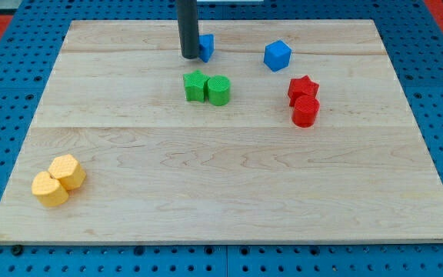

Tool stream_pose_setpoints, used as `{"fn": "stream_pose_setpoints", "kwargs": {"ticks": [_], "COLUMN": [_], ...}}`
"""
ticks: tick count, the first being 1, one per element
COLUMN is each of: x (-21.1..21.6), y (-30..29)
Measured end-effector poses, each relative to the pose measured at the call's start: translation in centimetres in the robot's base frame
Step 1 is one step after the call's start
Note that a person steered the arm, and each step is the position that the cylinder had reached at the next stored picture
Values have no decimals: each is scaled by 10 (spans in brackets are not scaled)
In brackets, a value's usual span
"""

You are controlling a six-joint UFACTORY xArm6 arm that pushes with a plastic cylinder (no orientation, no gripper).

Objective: Slide the blue triangle to top center

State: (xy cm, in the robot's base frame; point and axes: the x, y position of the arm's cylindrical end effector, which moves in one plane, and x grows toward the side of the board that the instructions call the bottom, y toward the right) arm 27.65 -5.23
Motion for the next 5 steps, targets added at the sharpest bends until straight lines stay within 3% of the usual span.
{"fn": "stream_pose_setpoints", "kwargs": {"ticks": [2, 4, 5], "x": [27, -12, -1], "y": [7, 6, 10]}}
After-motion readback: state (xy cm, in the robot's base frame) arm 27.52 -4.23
